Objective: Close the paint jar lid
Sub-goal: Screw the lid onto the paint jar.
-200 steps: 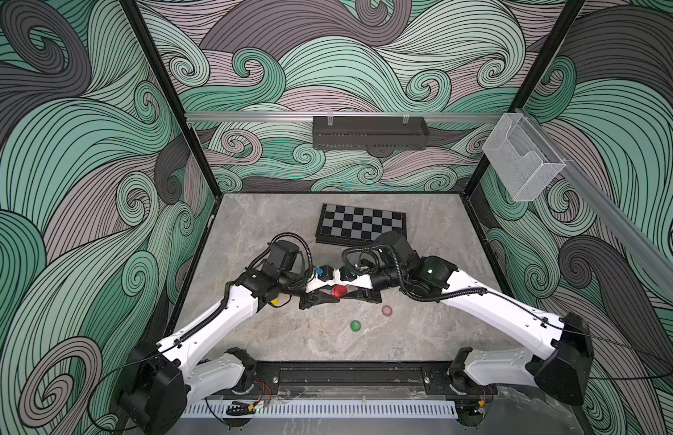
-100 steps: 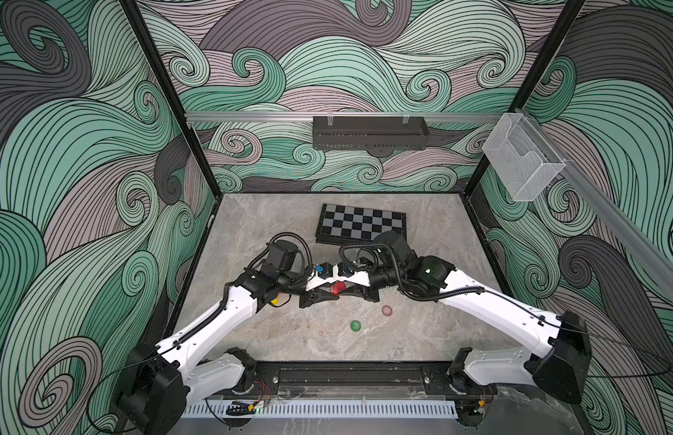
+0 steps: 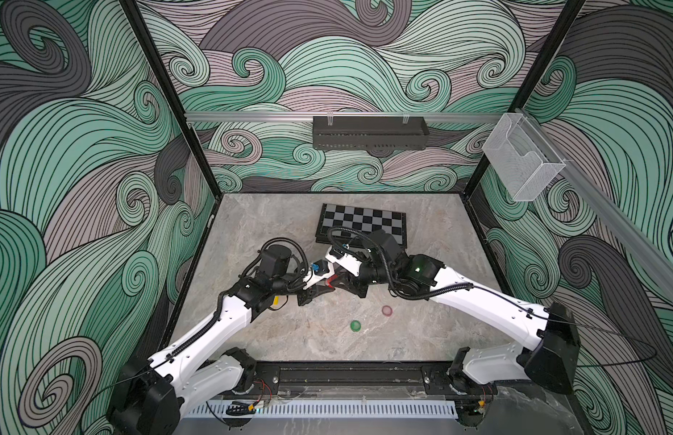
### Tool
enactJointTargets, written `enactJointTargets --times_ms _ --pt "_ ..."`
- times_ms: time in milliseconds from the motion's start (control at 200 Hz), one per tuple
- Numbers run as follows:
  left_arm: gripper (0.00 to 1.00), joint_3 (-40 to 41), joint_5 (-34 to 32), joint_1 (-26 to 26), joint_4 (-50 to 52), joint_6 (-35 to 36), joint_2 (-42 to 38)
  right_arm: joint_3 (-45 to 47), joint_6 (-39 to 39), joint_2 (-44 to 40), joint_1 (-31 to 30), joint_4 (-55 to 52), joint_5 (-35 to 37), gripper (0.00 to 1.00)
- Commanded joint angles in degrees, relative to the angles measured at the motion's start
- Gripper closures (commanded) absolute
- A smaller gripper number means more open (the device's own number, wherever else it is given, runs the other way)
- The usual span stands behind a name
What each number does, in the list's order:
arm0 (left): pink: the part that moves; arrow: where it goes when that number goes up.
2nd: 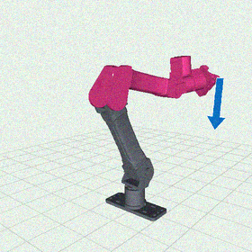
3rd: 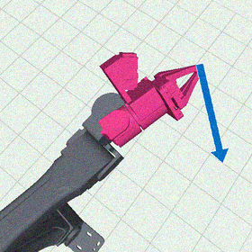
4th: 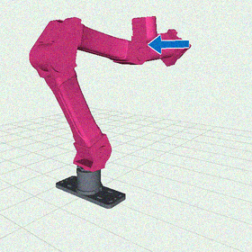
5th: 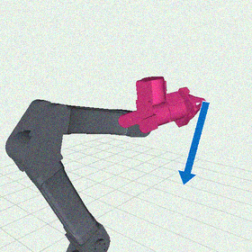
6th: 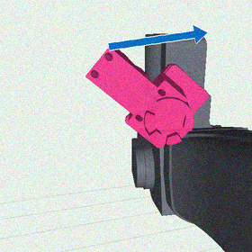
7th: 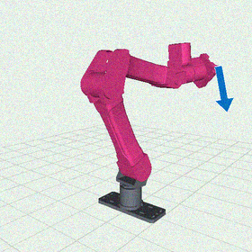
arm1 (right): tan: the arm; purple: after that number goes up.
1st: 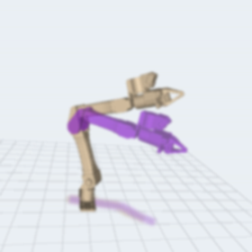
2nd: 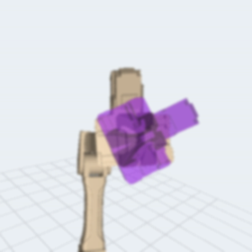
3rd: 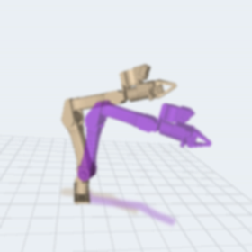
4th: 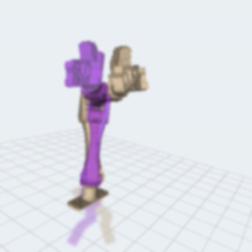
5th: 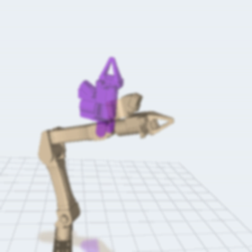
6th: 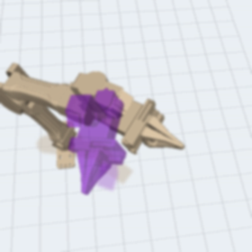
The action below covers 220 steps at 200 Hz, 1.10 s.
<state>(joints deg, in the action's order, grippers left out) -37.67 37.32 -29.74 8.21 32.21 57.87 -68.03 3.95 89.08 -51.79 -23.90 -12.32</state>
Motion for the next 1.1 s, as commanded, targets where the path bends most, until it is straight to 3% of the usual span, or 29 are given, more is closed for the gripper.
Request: enactJointTargets --times_ms 0,305,665,766,936,1096 --pt "0.74 -0.6 1.6 -0.8 -8.5 -0.4 -2.3 -5.3 -14.9 4.6 -2.7 -2.6 6.0 1.0" --pt "0.74 -0.6 0.0 -0.7 -8.8 -0.6 -2.8 -13.8 -37.8 11.9 -6.3 -11.1 9.7 1.0" --pt "0.73 -0.2 -1.4 -0.7 -9.2 -0.7 -3.5 -17.6 -41.4 14.1 -8.1 -11.0 8.2 0.96" --pt "0.74 -0.3 -1.4 -0.7 -9.0 -0.7 -3.6 -17.8 -38.5 12.3 -8.0 -11.1 8.6 0.83" --pt "0.74 -0.4 -1.1 -0.7 -8.6 -1.1 -3.6 -16.6 -31.8 7.1 -5.9 -11.0 9.3 0.5" --pt "0.74 -0.5 -0.8 -0.8 -8.2 -1.0 -3.4 -14.1 -25.2 1.6 -2.9 -11.0 11.1 0.34"
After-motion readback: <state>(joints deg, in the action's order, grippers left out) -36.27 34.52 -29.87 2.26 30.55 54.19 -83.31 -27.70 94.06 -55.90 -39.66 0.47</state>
